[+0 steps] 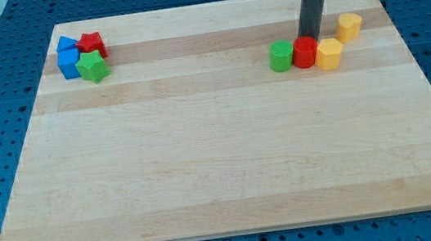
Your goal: Move arm to the bottom of green star
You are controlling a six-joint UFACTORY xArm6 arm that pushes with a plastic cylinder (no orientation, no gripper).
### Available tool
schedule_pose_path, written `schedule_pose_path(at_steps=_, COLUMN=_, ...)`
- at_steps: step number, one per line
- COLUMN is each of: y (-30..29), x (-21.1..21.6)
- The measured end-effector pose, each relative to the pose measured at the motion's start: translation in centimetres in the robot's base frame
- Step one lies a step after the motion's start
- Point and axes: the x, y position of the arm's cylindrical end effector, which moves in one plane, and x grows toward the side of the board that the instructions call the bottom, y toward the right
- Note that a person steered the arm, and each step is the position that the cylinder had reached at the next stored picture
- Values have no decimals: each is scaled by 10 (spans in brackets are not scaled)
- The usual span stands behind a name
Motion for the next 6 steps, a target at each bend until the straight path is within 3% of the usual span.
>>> schedule_pose_path(at_steps=2, y=20, x=-93)
schedule_pose_path(at_steps=3, y=100, x=-56)
schedule_pose_path(at_steps=4, y=142, x=-38)
schedule_pose_path(at_steps=6, y=153, x=-14)
